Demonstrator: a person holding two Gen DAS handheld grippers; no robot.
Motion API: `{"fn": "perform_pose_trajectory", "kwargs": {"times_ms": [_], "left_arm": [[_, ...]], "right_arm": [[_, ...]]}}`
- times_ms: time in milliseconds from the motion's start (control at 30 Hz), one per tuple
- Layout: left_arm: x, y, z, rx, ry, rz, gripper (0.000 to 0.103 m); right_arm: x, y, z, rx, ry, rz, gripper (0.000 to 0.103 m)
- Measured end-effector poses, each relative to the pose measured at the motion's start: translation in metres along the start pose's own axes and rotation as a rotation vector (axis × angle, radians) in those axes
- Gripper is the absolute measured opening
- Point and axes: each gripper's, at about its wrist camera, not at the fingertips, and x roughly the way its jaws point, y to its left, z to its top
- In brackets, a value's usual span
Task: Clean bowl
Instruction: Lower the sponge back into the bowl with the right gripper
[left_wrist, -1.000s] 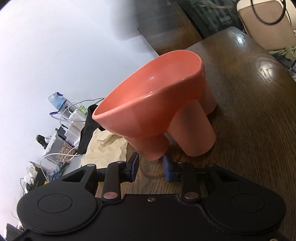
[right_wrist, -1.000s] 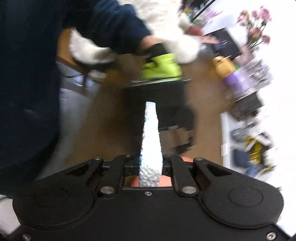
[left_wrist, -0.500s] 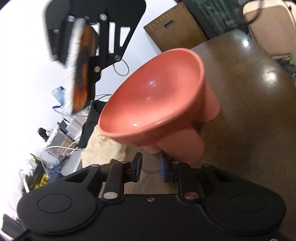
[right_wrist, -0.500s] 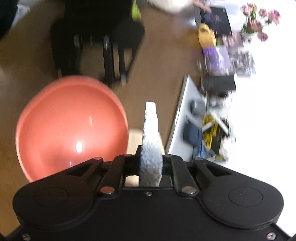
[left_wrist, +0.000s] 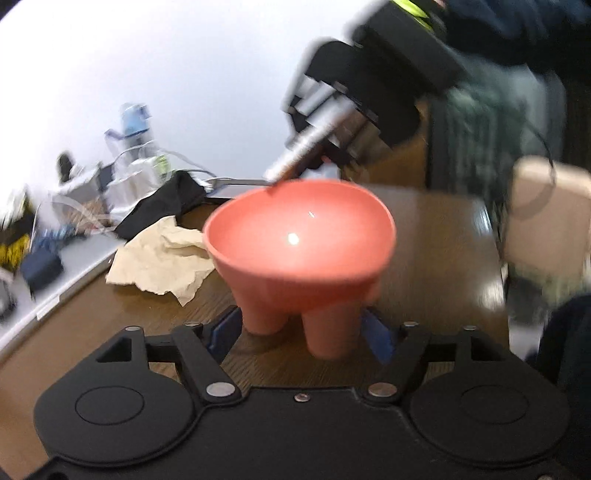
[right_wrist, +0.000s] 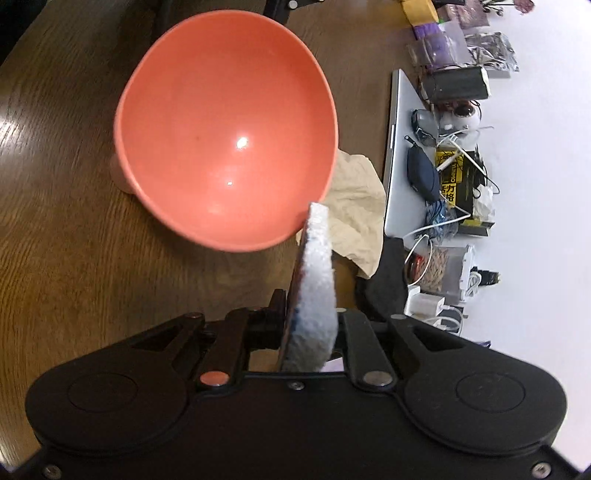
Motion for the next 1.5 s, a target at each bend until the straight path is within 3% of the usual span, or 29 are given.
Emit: {"fn": "perform_pose_trajectory", "kwargs": {"times_ms": [167,300,467,567,600,633,800,933,1067,1133,1267,1500], "left_arm": [[0.009,-0.01,-0.005,-0.11,0.004,0.002,0.071],[0.022,-0.011,-0.004,-0.135,0.053,0.038,0.071],[0.031,-0.009,-0.003,-0.129,0.095,0.02,0.07],[0.035,-0.009,-0.001,-0.113,0.099,0.004,0.059],[0.036,-0.008,0.0,-0.107,0.1,-0.001,0.042],[0.037,-0.007,0.002,-0.108,0.101,-0.004,0.038],[0.039,-0.011,0.0,-0.051,0.107,-0.037,0.038],[0.036,-0.016,0.005,0.063,0.12,0.02,0.038],[0.029,-0.024,0.012,0.255,0.139,0.134,0.038],[0.026,-0.03,0.012,0.414,0.172,0.215,0.039],[0.028,-0.04,0.009,0.595,0.2,0.296,0.039],[0.038,-0.036,0.005,0.724,0.211,0.412,0.038]], "right_arm": [[-0.002,0.004,-0.001,0.001,-0.023,-0.022,0.014],[0.001,0.001,0.0,0.021,-0.053,-0.025,0.014],[0.005,0.001,-0.001,0.046,-0.08,-0.031,0.015],[0.005,0.003,-0.003,0.06,-0.091,-0.027,0.016],[0.005,0.004,-0.003,0.061,-0.093,-0.028,0.016],[0.006,0.004,-0.003,0.062,-0.094,-0.029,0.016],[0.005,0.001,-0.003,0.048,-0.095,-0.03,0.016],[0.004,0.003,-0.003,0.063,-0.094,-0.039,0.016],[0.001,0.002,-0.005,0.108,-0.108,-0.071,0.017],[-0.001,0.001,-0.004,0.114,-0.118,-0.093,0.017],[-0.003,-0.001,-0.002,0.105,-0.131,-0.125,0.016],[-0.001,-0.012,0.008,0.141,-0.182,-0.19,0.015]]}}
